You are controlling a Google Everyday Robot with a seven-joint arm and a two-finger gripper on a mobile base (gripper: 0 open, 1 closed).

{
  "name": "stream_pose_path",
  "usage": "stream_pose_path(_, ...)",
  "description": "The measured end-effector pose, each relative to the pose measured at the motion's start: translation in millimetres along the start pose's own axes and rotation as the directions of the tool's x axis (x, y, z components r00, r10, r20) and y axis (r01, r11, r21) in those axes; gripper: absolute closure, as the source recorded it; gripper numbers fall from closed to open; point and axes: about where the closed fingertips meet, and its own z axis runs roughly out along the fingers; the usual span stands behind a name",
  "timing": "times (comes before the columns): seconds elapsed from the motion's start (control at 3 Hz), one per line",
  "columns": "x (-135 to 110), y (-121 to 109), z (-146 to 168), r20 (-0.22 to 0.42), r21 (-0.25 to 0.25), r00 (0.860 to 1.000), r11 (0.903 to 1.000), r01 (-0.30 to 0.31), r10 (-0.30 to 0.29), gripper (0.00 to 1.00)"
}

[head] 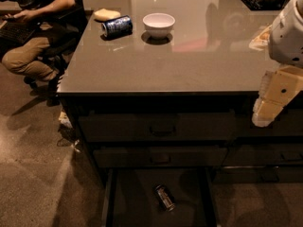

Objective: Pick orange can from bottom drawer and place on counter

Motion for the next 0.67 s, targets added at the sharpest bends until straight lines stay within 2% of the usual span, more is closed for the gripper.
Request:
stream_pose_path(0.33,1.2,0.8,2.8,0.001,-0.002,1.0,0.9999,-0.01,0.01,0.0)
stream_pose_path(0.67,14.5,10.4,34.0,0.013,-0.031,0.992,0.992,-0.122,0.123,0.0)
